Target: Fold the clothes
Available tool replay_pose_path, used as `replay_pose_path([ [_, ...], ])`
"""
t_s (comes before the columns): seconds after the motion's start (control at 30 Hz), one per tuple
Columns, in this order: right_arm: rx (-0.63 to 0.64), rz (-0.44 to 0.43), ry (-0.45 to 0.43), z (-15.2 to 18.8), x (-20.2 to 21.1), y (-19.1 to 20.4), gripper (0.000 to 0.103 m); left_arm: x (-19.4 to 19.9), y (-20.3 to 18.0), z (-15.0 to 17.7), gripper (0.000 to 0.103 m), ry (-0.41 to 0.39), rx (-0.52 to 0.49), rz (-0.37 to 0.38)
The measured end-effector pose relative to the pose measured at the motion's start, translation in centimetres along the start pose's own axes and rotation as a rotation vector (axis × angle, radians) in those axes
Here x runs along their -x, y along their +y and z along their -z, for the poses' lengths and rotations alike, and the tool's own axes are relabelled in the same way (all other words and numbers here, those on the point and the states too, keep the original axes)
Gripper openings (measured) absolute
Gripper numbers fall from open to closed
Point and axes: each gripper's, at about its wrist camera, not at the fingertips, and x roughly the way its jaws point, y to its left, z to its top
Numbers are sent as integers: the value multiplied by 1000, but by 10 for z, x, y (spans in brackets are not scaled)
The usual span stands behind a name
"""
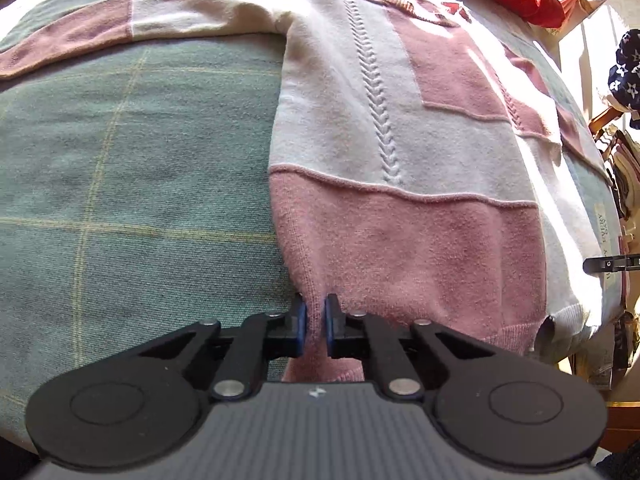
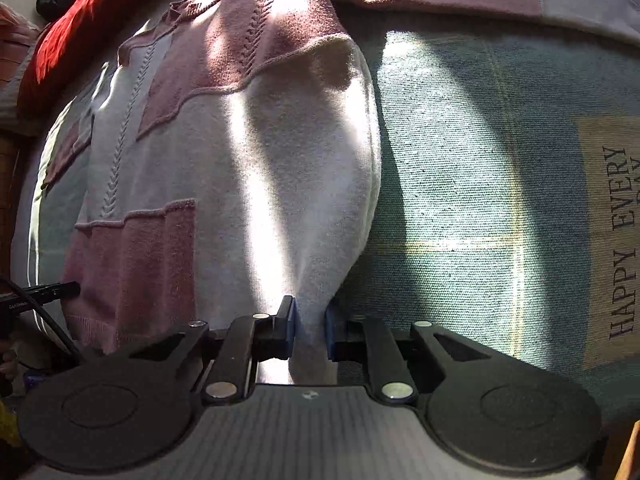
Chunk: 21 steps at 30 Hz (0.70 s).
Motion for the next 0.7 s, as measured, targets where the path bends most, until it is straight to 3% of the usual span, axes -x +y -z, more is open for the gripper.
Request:
replay_pose_path([
  [0.13, 5, 22, 50, -4, 4, -9, 17, 1, 11, -1, 4, 43, 8, -22],
  [0.27, 54, 69, 98, -10, -6, -7, 30, -6, 17, -19, 10, 38, 33, 7],
  [0.43, 89, 53, 28, -28, 10, 0, 44, -9, 24, -61, 30, -44, 59, 76],
  [0.53, 50, 13, -52, -57, 17, -4, 55, -11, 28, -86, 48, -93, 75, 117],
  [0.7, -63, -168, -185, -123, 21, -32, 66, -14, 34, -129, 63, -175, 102, 185],
])
